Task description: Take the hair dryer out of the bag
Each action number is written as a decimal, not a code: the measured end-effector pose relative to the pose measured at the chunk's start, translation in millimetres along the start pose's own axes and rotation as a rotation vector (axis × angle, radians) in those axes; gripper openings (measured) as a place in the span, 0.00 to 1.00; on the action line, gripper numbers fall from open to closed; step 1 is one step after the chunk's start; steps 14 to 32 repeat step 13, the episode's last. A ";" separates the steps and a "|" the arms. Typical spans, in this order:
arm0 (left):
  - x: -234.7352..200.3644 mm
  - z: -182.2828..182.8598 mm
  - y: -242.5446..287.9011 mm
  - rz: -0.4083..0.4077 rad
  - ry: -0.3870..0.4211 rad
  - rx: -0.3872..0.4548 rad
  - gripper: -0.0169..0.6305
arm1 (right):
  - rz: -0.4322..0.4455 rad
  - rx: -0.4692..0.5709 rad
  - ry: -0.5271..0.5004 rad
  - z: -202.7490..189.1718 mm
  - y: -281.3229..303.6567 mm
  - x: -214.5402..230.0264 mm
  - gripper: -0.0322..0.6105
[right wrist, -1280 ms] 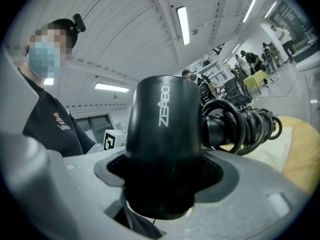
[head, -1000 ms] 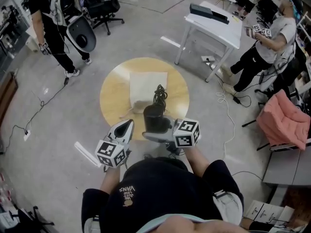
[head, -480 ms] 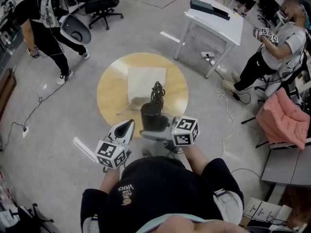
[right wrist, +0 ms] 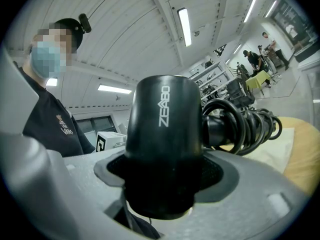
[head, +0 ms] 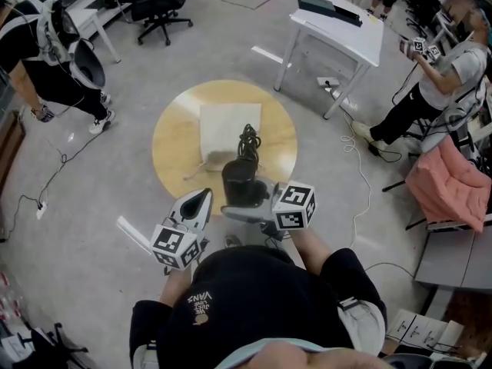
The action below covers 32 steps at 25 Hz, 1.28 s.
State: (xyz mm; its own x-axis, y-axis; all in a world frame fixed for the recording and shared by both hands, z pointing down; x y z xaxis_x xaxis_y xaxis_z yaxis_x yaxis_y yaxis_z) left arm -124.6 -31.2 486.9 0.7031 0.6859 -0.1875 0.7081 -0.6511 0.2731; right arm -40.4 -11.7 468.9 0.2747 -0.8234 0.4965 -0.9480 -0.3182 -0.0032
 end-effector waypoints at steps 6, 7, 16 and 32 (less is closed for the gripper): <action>3.7 0.6 -2.5 -0.004 0.014 0.007 0.05 | 0.001 -0.001 -0.009 -2.4 0.6 -6.7 0.61; 3.6 0.6 -3.4 -0.004 0.014 0.007 0.05 | 0.001 -0.001 -0.009 -3.0 1.3 -8.1 0.61; 5.2 1.9 -2.3 -0.010 0.017 0.011 0.05 | 0.003 -0.004 -0.009 -4.5 2.6 -9.7 0.61; 5.2 1.9 -2.3 -0.010 0.017 0.011 0.05 | 0.003 -0.004 -0.009 -4.5 2.6 -9.7 0.61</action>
Point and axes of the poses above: the fingertips, and each gripper's own axes: y forward along the fingers, x to its right, z out of its top, the point moved 3 cm from there along -y, backward along the fingers, and after that the axes turned 12 degrees about z, right-handed, at the moved point
